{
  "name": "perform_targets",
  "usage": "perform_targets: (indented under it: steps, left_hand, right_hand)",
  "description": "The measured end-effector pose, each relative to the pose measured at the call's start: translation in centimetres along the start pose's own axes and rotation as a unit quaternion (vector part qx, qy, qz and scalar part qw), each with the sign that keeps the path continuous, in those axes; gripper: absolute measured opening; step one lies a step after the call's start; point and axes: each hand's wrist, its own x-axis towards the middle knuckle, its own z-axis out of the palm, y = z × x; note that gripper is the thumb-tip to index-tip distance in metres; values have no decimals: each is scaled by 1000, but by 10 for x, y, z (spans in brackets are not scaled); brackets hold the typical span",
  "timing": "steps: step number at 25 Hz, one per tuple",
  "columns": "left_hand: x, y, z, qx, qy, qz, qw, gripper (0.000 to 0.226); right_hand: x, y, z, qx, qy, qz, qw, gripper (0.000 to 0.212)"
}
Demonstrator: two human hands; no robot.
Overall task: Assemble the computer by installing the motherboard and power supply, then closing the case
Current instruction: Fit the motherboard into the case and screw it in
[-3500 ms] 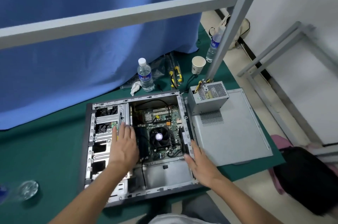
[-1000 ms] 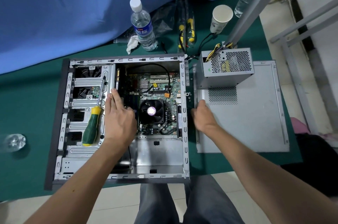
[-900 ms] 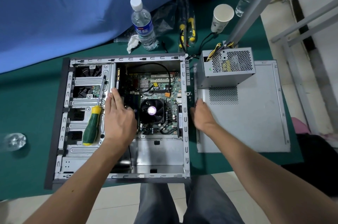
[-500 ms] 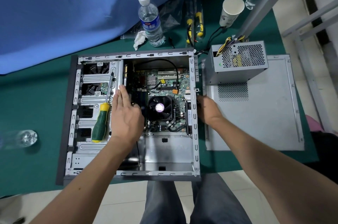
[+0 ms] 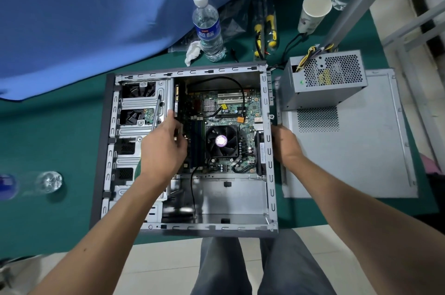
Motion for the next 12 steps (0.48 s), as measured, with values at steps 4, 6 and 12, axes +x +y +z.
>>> perform_targets:
  steps: [4, 6, 12]
  left_hand:
    - [2, -5, -1, -23, -3, -19, 1000, 22]
    - [2, -9, -2, -31, -12, -14, 999, 22]
    - [5, -15, -13, -61, -129, -28, 989, 40]
  right_hand:
    - [-10, -6, -5, 45, 26, 62, 997, 20]
    - [-26, -7, -13, 112, 80, 116, 984, 9]
    - [-75, -48, -56, 419, 135, 163, 883, 19]
